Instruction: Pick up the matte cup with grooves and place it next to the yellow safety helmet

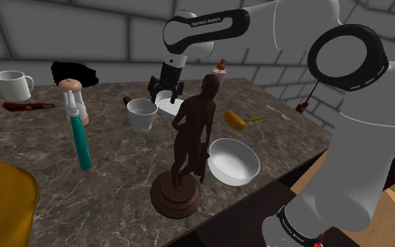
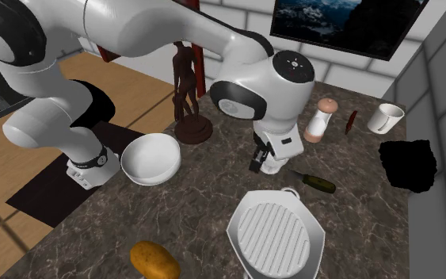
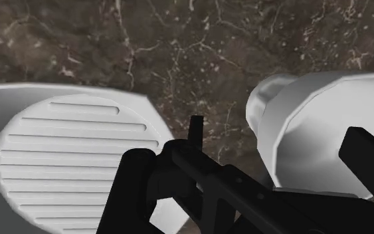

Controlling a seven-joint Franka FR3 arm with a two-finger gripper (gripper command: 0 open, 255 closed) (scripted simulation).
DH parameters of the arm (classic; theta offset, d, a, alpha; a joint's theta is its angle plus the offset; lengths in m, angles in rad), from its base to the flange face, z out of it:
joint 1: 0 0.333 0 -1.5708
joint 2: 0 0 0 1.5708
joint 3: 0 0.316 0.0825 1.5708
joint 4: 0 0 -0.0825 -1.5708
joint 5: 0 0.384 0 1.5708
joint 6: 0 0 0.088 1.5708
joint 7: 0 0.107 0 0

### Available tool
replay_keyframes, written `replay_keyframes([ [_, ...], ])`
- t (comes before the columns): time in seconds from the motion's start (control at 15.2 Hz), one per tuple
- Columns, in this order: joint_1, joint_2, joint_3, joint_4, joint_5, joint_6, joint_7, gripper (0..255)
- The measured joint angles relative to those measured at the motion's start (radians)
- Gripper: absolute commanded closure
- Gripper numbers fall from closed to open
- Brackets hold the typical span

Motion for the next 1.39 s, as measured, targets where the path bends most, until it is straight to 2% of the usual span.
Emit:
replay_keyframes([
  [0.07,0.005,0.049,0.003,0.059,-0.002,-0.008,0.008,0],
  [0.2,0.008,0.089,0.004,0.097,-0.002,-0.006,0.01,0],
  [0.59,0.018,0.128,0.009,0.075,0.001,0.058,0.01,0],
  [1.06,0.021,0.136,0.01,0.07,0.002,0.071,0.01,0],
  [1.12,0.021,0.136,0.01,0.07,0.002,0.071,0.01,255],
  [1.39,0.021,0.136,0.01,0.071,0.002,0.071,0.01,255],
])
